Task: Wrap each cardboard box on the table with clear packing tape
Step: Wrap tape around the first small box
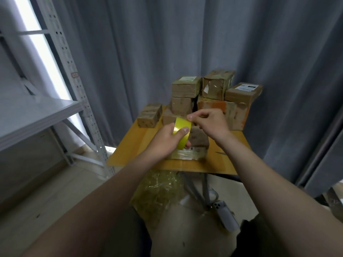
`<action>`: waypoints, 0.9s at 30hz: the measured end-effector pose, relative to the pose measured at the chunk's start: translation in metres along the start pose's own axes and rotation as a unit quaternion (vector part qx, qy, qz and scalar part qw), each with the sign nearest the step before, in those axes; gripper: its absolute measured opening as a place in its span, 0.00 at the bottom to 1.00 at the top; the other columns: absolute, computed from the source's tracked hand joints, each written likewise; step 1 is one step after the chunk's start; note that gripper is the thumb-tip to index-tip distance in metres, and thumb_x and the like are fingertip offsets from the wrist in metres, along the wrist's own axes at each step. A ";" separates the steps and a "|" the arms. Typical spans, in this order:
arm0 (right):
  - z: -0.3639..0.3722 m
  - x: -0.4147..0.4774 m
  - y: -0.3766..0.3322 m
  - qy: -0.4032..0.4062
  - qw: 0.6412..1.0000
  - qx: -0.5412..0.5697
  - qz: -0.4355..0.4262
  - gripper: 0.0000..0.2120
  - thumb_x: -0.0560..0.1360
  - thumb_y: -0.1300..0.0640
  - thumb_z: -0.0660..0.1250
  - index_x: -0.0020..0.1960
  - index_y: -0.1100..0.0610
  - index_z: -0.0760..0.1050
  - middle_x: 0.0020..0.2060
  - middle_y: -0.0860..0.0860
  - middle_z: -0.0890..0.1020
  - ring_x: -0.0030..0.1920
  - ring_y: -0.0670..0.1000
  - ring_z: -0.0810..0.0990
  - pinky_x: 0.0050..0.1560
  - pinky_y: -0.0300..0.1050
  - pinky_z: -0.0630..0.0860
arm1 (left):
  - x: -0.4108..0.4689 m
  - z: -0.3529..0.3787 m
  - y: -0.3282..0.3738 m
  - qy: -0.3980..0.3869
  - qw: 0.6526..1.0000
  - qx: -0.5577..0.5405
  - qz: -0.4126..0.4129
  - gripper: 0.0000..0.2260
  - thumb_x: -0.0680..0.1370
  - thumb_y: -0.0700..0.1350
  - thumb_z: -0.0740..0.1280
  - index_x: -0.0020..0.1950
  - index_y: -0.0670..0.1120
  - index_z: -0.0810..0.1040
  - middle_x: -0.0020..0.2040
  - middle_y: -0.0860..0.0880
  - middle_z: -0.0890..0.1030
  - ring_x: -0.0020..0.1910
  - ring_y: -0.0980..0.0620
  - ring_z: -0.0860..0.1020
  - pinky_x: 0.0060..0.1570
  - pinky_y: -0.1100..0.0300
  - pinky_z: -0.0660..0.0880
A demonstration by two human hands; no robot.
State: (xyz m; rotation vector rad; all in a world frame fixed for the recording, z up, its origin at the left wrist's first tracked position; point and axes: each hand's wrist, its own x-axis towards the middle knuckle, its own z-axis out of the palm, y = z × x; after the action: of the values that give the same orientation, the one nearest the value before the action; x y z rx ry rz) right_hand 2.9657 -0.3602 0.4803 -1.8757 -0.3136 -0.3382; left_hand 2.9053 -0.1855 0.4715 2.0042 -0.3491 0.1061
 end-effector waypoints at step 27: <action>0.051 0.114 0.036 -0.019 0.993 -0.029 0.113 0.03 0.76 0.52 0.76 0.49 0.50 0.86 0.47 0.42 0.85 0.57 0.44 0.80 0.64 0.44 0.75 | -0.019 -0.006 -0.041 -0.175 0.896 -0.104 -0.395 0.20 0.85 0.57 0.59 0.62 0.40 0.76 0.42 0.43 0.87 0.40 0.46 0.86 0.43 0.54 0.83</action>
State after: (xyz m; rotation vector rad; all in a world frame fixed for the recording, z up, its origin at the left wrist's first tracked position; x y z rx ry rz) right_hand 3.0885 -0.3176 0.4771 -1.9550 -0.1163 -0.1586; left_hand 2.9001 -0.1592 0.4343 1.8031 0.2444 -0.7795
